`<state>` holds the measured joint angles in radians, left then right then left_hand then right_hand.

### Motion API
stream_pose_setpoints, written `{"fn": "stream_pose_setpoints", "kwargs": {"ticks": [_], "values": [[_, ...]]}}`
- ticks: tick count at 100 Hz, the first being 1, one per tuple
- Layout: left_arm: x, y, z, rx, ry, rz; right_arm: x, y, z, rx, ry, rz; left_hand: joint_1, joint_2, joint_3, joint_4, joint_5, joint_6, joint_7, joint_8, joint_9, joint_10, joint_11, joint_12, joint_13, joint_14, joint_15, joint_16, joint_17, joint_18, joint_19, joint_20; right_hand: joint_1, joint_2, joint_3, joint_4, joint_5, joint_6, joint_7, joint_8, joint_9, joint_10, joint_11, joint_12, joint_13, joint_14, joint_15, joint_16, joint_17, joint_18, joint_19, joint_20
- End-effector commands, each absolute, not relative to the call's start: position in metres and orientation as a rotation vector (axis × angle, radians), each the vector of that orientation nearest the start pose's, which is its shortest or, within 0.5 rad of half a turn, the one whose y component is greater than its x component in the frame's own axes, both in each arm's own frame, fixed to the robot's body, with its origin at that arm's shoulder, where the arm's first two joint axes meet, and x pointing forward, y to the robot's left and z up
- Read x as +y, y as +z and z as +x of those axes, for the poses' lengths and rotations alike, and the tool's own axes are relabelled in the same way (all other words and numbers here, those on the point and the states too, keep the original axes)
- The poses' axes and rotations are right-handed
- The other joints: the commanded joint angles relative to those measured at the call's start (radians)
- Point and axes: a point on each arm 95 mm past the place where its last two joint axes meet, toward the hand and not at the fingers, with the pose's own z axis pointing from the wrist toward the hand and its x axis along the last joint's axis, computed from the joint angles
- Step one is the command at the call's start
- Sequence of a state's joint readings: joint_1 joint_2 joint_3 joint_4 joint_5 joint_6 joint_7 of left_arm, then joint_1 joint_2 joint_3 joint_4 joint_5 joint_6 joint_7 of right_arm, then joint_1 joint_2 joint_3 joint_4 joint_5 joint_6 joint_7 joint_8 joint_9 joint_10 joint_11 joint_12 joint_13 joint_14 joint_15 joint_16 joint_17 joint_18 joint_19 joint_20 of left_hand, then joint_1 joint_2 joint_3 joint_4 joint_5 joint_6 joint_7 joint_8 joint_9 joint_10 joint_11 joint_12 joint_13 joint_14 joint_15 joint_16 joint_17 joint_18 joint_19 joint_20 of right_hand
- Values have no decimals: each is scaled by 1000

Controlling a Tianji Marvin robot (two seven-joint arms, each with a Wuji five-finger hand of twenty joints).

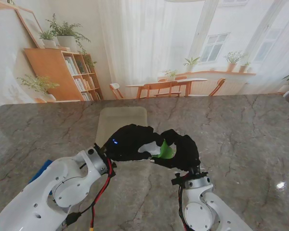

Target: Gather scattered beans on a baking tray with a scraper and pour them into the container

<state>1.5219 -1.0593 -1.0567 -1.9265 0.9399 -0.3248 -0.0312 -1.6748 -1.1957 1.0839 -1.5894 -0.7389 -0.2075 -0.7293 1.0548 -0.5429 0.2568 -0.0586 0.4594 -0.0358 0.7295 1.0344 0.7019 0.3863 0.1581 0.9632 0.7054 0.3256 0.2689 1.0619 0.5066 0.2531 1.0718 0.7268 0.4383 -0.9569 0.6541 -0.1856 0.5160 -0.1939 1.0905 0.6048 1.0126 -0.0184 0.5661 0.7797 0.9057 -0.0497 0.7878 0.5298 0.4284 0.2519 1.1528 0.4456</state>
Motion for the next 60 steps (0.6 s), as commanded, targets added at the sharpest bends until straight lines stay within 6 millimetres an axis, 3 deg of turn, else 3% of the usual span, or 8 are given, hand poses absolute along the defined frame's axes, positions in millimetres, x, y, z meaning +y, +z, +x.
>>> {"fn": "stream_pose_setpoints", "kwargs": {"ticks": [1,10,13,32,60], "values": [[-120,-227,342,1747,-2038,-677,61,-313,342,738,2171,1179,236,27,445,-49,8,-59,227,77,57,-491,310,54,95,-295,97,68,-31,-145,-14,-27,140,260,427,72,82,-192,125,49,102,-95,109,40,30,-70,27,11,5,-19,10,0],[-119,-226,343,1741,-2049,-659,61,-314,342,720,2180,1207,236,28,449,-55,23,-90,313,84,55,-533,352,14,97,-306,98,61,-38,-146,-24,-37,137,256,432,70,83,-200,120,49,106,-96,107,41,34,-72,24,12,6,-21,8,0],[-119,-226,343,1738,-2052,-657,61,-314,343,713,2185,1217,236,28,456,-54,29,-98,342,87,54,-519,372,12,97,-306,98,59,-41,-144,-30,-41,137,254,434,70,85,-201,120,50,107,-97,106,42,34,-72,24,12,6,-21,7,0],[-116,-224,344,1750,-2084,-639,61,-316,344,691,2214,1269,236,32,473,-61,105,-173,510,106,86,-610,455,-123,117,-337,84,17,-45,-157,-57,-73,133,243,449,63,96,-208,114,54,118,-100,95,50,43,-72,15,18,9,-17,-1,2],[-114,-222,345,1761,-2148,-636,59,-318,346,664,2249,1328,236,31,500,-62,171,-224,559,119,132,-652,472,-161,152,-384,82,-57,-25,-175,-103,-111,132,229,462,54,110,-215,105,59,133,-98,82,60,53,-69,7,29,11,-9,-8,11]]}}
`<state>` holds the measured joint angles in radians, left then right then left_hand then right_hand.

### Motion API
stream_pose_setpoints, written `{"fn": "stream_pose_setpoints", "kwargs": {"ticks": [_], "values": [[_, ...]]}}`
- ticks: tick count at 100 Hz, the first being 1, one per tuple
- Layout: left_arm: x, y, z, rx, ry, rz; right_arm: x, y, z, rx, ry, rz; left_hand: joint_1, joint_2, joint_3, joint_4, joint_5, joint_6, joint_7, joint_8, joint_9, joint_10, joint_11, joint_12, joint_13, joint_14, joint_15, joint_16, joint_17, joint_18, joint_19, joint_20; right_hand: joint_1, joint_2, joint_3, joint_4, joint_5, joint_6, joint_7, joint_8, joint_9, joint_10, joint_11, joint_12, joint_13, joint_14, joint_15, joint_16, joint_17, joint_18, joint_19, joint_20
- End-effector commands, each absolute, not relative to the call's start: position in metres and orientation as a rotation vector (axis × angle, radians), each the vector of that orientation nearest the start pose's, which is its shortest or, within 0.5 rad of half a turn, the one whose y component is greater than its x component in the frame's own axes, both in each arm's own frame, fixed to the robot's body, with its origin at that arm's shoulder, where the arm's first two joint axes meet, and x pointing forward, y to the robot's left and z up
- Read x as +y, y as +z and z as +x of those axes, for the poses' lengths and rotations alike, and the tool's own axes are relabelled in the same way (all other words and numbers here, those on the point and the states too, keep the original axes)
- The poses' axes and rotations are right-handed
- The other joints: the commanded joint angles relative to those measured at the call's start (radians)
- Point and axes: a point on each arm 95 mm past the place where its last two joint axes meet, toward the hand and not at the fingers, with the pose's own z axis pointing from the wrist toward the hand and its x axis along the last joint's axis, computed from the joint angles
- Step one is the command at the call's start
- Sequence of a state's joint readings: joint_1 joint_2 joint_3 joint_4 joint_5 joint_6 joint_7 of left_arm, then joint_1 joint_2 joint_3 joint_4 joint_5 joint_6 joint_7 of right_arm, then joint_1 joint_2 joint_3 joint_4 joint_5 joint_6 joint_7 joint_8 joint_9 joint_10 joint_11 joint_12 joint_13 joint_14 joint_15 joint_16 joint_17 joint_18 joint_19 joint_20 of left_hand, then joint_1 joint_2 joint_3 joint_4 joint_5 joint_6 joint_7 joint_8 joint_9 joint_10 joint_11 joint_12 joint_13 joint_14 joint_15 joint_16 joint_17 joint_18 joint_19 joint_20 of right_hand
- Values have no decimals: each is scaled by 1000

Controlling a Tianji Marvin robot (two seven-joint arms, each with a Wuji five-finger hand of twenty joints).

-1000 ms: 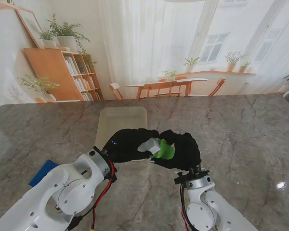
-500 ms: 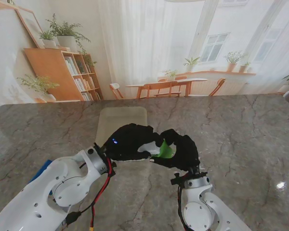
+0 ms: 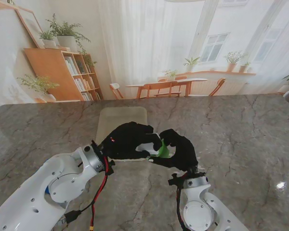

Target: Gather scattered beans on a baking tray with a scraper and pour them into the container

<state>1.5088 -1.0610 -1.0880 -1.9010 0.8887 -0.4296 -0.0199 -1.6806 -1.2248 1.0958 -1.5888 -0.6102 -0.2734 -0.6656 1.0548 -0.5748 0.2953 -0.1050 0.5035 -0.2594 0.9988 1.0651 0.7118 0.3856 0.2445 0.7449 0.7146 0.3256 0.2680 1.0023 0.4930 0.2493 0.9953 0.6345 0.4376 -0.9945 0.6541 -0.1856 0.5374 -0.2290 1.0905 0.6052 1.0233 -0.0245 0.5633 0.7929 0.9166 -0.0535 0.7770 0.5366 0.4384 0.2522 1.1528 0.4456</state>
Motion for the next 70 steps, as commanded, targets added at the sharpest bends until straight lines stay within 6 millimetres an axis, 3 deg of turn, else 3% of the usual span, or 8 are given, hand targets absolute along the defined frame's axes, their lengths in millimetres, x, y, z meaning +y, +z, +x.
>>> {"fn": "stream_pose_setpoints", "kwargs": {"ticks": [1,18,46,70], "values": [[-114,-222,345,1762,-2150,-637,59,-318,346,-884,-2993,-1769,236,63,464,-16,130,-2,292,89,124,-652,386,56,144,-385,83,-2,-11,-171,-27,-19,133,266,462,54,90,-178,105,59,122,-92,85,47,43,-65,18,23,1,-9,-8,11],[-113,-222,345,1773,-2181,-666,59,-320,347,-854,-2960,-1782,236,59,486,-22,174,-20,320,108,153,-665,387,41,157,-406,90,-53,-8,-174,-50,-27,133,258,469,49,97,-174,105,62,129,-87,80,49,48,-61,15,26,2,-6,-11,14],[-113,-222,345,1762,-2193,-674,58,-321,348,-846,-2950,-1790,236,72,474,-26,161,-15,299,90,150,-671,350,9,156,-412,76,-93,-3,-192,-71,-42,133,255,474,45,101,-168,100,65,134,-85,74,57,52,-59,13,31,2,-1,-16,21],[-112,-220,344,1782,-2213,-672,57,-322,348,-820,-2932,-1796,236,56,498,-36,171,4,305,82,153,-658,282,-56,168,-437,35,-188,7,-222,-108,-89,133,250,478,44,105,-174,97,67,138,-85,70,60,55,-58,12,33,3,-1,-18,25]]}}
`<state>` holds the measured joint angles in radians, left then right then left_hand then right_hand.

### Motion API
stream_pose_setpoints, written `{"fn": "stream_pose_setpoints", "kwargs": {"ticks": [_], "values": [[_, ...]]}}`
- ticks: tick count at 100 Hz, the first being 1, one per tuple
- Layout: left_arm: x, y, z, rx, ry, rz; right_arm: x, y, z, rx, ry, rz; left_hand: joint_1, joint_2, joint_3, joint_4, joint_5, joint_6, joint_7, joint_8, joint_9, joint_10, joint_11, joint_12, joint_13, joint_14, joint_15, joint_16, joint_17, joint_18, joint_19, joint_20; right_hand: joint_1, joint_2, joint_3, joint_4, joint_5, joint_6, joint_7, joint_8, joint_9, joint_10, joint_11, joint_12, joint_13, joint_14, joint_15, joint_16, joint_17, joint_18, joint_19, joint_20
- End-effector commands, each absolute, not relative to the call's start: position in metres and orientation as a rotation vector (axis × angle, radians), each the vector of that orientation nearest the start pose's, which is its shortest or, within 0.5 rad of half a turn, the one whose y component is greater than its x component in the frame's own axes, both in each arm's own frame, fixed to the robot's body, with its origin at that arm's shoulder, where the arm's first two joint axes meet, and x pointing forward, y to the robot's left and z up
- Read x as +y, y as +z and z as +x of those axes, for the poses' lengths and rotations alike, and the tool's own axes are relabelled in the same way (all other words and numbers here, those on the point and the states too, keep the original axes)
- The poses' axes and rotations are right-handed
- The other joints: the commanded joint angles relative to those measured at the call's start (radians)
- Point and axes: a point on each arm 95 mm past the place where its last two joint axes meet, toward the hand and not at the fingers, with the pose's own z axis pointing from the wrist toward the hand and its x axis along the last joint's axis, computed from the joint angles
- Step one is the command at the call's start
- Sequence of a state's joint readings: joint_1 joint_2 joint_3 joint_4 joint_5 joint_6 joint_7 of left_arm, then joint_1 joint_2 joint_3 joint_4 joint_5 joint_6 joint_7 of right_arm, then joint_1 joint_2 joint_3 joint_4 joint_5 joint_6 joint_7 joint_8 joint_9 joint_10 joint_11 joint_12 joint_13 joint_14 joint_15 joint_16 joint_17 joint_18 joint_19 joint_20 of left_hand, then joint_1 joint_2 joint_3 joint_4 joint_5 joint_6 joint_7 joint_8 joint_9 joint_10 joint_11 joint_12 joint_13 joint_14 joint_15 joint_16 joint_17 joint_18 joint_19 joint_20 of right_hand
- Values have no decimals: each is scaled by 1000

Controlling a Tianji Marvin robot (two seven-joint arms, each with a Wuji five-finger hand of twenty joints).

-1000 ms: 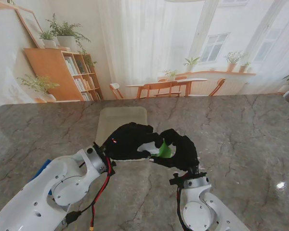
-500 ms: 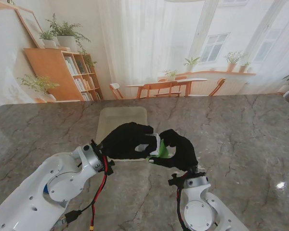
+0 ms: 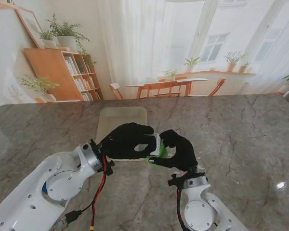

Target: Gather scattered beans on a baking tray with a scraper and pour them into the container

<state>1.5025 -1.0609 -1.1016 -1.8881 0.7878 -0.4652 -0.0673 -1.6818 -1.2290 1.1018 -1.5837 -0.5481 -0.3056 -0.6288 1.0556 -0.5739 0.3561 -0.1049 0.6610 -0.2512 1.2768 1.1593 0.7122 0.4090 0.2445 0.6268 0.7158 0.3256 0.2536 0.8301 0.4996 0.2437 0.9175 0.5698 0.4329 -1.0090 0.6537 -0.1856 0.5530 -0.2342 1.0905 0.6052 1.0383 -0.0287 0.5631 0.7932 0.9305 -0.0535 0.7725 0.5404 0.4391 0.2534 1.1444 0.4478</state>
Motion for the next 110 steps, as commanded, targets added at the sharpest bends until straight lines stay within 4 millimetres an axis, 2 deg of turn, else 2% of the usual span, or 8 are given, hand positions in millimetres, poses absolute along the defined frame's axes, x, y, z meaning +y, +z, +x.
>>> {"fn": "stream_pose_setpoints", "kwargs": {"ticks": [1,10,22,35,44,71,98,110], "values": [[-112,-220,344,1782,-2213,-672,57,-322,348,-819,-2932,-1796,235,55,438,-36,11,-4,26,-13,151,-681,278,59,165,-438,47,-19,0,-218,-32,-26,137,264,479,44,89,-169,96,67,123,-81,70,60,41,-58,16,30,3,-2,-9,23],[-111,-220,345,1784,-2217,-671,56,-323,349,-813,-2924,-1793,235,39,452,-39,-11,9,-11,-35,137,-662,242,28,158,-431,27,-57,1,-208,-47,-45,136,261,482,43,94,-170,97,69,126,-81,69,60,43,-58,15,30,1,0,-11,25],[-110,-219,345,1778,-2217,-670,56,-323,349,-809,-2917,-1795,235,60,401,-31,-119,47,-198,-138,80,-572,132,-52,112,-386,-25,-113,-34,-129,-122,-65,138,258,486,41,95,-169,94,70,128,-78,66,63,42,-55,14,32,1,2,-14,27],[-108,-218,345,1763,-2202,-655,55,-323,350,-836,-2920,-1793,190,153,284,35,-258,104,-466,-271,5,-509,45,-104,29,-346,-65,-169,-95,-84,-251,35,138,261,484,40,94,-164,95,73,126,-78,65,64,40,-54,13,33,1,2,-15,29],[-107,-217,345,1758,-2199,-654,55,-324,350,-852,-2922,-1792,116,189,271,65,-326,158,-633,-323,-37,-483,13,-112,-28,-323,-72,-287,-155,-71,-242,58,139,262,483,41,94,-165,95,74,125,-78,64,66,39,-54,13,34,0,2,-16,30],[-102,-214,343,1789,-2149,-648,53,-324,351,-893,-2925,-1784,5,216,159,58,-385,269,-1121,-523,-195,-387,-130,-219,-221,-229,-102,-403,-313,-18,-285,30,140,263,481,42,92,-168,94,75,124,-79,62,68,37,-55,12,34,-1,5,-19,34],[-93,-210,341,1769,-2085,-654,53,-324,352,-920,-2934,-1776,-112,268,-17,46,-440,326,-1224,-610,-313,-317,-188,-313,-339,-197,-134,-494,-393,-3,-366,-19,140,266,480,42,90,-171,94,76,121,-82,59,67,36,-56,10,33,-1,5,-21,37],[-87,-207,338,1717,-2044,-656,53,-324,352,-924,-2937,-1776,-115,383,-293,60,-505,381,-1238,-669,-384,-267,-196,-337,-416,-166,-141,-521,-453,5,-405,-50,141,267,478,42,89,-172,94,75,120,-81,58,67,35,-55,8,32,-1,5,-21,37]]}}
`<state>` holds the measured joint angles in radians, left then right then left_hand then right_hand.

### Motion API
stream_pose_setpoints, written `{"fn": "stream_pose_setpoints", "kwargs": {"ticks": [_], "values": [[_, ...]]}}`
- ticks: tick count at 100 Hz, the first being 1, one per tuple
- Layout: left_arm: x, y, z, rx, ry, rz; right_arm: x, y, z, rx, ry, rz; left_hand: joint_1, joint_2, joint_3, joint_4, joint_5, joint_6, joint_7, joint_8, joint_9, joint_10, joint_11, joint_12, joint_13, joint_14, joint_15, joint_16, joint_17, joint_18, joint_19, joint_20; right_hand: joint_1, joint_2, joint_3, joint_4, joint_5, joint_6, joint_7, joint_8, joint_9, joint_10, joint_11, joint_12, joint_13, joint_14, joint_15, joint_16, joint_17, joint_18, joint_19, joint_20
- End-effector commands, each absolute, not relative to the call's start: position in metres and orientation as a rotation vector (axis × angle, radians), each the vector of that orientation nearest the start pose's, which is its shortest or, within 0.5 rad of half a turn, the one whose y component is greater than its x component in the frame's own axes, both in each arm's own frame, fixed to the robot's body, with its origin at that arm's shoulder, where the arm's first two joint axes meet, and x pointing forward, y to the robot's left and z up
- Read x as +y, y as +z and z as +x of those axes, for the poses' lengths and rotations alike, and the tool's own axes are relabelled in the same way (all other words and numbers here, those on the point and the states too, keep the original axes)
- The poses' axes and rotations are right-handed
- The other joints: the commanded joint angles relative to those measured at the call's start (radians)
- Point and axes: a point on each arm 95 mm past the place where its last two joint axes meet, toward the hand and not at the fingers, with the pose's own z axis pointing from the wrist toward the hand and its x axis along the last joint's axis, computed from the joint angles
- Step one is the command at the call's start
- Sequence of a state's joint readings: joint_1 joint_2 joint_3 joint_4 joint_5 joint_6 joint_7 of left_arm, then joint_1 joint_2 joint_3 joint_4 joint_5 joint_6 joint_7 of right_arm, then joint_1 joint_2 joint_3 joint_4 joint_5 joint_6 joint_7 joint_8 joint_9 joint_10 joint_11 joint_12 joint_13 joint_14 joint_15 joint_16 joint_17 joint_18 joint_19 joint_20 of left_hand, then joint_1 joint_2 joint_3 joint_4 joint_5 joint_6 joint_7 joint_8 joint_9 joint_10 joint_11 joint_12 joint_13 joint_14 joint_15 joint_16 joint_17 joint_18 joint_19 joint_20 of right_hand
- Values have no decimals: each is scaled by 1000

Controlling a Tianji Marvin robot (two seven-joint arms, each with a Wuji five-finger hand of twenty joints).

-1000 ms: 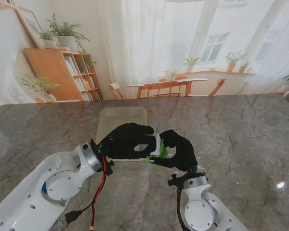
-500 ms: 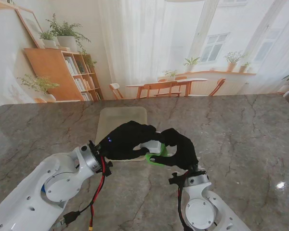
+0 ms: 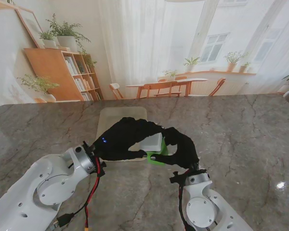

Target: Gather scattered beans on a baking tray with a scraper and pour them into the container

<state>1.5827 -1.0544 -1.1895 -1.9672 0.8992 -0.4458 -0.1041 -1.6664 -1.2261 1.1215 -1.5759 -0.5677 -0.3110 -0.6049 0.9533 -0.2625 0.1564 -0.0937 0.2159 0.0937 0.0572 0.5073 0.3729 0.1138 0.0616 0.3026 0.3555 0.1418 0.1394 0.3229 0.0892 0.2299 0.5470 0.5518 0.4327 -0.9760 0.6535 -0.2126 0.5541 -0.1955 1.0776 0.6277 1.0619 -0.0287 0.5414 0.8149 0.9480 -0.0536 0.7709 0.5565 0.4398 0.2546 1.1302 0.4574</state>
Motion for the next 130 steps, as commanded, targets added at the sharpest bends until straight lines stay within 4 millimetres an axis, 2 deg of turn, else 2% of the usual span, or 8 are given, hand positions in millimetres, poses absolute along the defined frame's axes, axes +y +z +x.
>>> {"fn": "stream_pose_setpoints", "kwargs": {"ticks": [1,4,21,44,59,86,120,130], "values": [[-86,-207,338,1708,-2041,-655,53,-324,352,-924,-2937,-1776,-1,91,-131,51,-63,42,-20,-17,-48,29,-12,-12,-62,20,-24,-15,-46,19,-40,-33,142,234,478,70,87,-210,106,53,97,-81,80,46,18,-55,9,16,-2,4,-7,28],[-84,-206,337,1680,-2029,-659,52,-324,352,-923,-2939,-1777,2,120,-165,53,-63,53,-21,-18,-48,34,-9,-12,-70,24,-23,-15,-55,22,-47,-34,141,235,478,69,89,-210,108,53,96,-82,79,46,18,-56,9,16,-2,4,-7,28],[-67,-205,333,1500,-1958,-769,49,-324,352,-927,-2960,-1785,-1,226,-174,52,-54,95,-16,-17,-56,42,-10,-11,-93,31,-29,-18,-89,17,-68,-37,142,242,473,69,82,-209,107,51,93,-82,77,44,16,-57,7,14,-1,4,-7,30],[-46,-222,328,1336,-1885,-974,29,-322,353,-937,-3006,-1843,2,328,-195,50,-36,102,-8,-19,-51,62,-11,-12,-102,43,-42,-29,-97,29,-123,-24,145,259,457,70,71,-214,108,47,85,-85,74,41,10,-62,3,11,-3,1,-10,31],[-33,-240,326,1272,-1805,-1083,12,-323,356,-962,-3029,-1893,-5,352,-198,51,-14,97,0,-17,-28,68,-5,-10,-87,48,-40,-28,-79,51,-129,-7,152,276,433,72,60,-219,112,40,76,-90,70,34,6,-66,-1,5,-3,-2,-11,32],[-12,-278,329,1197,-1676,-1307,-17,-337,363,-1048,-2980,-2048,-7,357,-200,51,66,83,37,1,50,88,17,13,-40,56,-24,-10,-36,21,-116,41,177,320,373,66,35,-223,120,14,54,-94,59,10,-11,-71,-15,-10,-13,-2,-13,27],[-3,-313,332,1170,-1629,-1425,-45,-365,382,-1089,-2816,-2327,5,357,-198,52,57,84,32,7,46,84,11,24,-31,51,-23,2,-25,19,-122,68,191,368,321,73,-2,-220,136,-9,22,-95,67,-5,-39,-79,-10,-18,-29,-9,-4,24],[-3,-316,332,1157,-1634,-1435,-47,-371,390,-1086,-2776,-2368,9,358,-198,52,59,82,32,9,48,81,11,26,-27,49,-22,5,-23,18,-122,74,198,402,277,78,-26,-237,141,-21,3,-115,62,-25,-47,-92,-19,-29,-30,-11,-2,17]]}}
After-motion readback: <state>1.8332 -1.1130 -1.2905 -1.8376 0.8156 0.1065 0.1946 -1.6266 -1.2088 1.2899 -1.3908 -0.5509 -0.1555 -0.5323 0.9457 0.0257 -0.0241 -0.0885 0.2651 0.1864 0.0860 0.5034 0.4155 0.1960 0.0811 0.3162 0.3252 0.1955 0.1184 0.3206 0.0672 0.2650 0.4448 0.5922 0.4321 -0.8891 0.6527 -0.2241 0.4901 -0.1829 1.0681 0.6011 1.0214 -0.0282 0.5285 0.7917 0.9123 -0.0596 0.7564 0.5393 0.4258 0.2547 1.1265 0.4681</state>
